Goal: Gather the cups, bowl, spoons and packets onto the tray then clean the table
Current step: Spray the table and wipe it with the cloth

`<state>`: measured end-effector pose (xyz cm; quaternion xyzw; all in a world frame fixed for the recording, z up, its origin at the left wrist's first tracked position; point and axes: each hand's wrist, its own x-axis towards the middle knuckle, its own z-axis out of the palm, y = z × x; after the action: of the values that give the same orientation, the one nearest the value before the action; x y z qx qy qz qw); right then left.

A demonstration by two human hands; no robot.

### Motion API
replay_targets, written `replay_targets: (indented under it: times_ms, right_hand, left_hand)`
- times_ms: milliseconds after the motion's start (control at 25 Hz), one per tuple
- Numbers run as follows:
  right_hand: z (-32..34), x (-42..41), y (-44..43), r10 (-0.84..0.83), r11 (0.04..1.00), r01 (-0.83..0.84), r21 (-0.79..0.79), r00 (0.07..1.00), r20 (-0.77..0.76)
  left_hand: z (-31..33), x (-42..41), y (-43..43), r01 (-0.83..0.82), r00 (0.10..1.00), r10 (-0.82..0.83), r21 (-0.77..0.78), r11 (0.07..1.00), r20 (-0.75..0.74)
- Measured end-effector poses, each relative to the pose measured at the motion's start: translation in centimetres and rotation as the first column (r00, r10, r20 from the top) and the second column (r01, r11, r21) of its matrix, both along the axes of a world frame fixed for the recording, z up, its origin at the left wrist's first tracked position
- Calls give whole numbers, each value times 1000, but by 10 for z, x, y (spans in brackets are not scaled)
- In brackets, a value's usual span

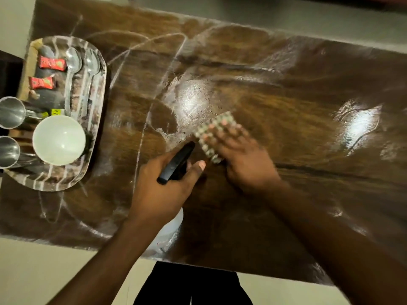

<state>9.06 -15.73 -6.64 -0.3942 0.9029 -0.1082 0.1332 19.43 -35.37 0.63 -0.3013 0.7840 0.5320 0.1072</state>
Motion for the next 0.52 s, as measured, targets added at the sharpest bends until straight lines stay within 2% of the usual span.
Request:
replay_targets:
  times_ms: [40,80,160,200,240,280,320,360,400,440,480,520]
  right_hand:
    - [1,-32,20,-183,983,183,19,983,-2]
    - [2,-61,38,-370,929,370,25,929,-7]
    - [3,-105,52,-660,751,660,-14,751,7]
    - [4,-112,42,-739,673,739,-34,674,11]
    - [2,-108,27,-771,635,771,-41,636,17]
    - [-1,-94,8,-747,664,747,-38,665,32]
    - [-6,-73,-12,-646,762,648,-24,761,57]
    - [-7,-51,-31,-469,882,472,-5,877,108]
    - [-5,-29,-46,-241,970,245,4,954,180]
    - [-3,-14,-50,21,1000,-19,-13,972,232]
    - [-4,-15,-44,251,968,-242,-69,950,188]
    - [-7,-31,-30,372,926,-361,-114,922,105]
  left_hand:
    - [-1,-5,0,-7,1000,7,-19,1000,-10]
    - [-1,-10,1,-18,1000,18,-32,999,-18]
    - [-1,-23,5,-67,998,67,-36,997,-19]
    - [0,-31,7,-99,995,98,-35,994,-20]
    - [0,-40,10,-127,992,126,-30,991,-24]
    - [0,-49,12,-144,989,143,-24,989,-31]
    - [-1,-58,13,-145,988,144,-21,989,-50]
    - [-2,-68,14,-133,988,131,-24,991,-80]
    - [-2,-76,15,-116,988,113,-27,993,-105]
    - [-3,-84,16,-109,987,105,-26,994,-124]
    - [-5,-89,16,-106,986,103,-17,994,-130]
    - [-8,-92,16,-102,987,100,-7,995,-123]
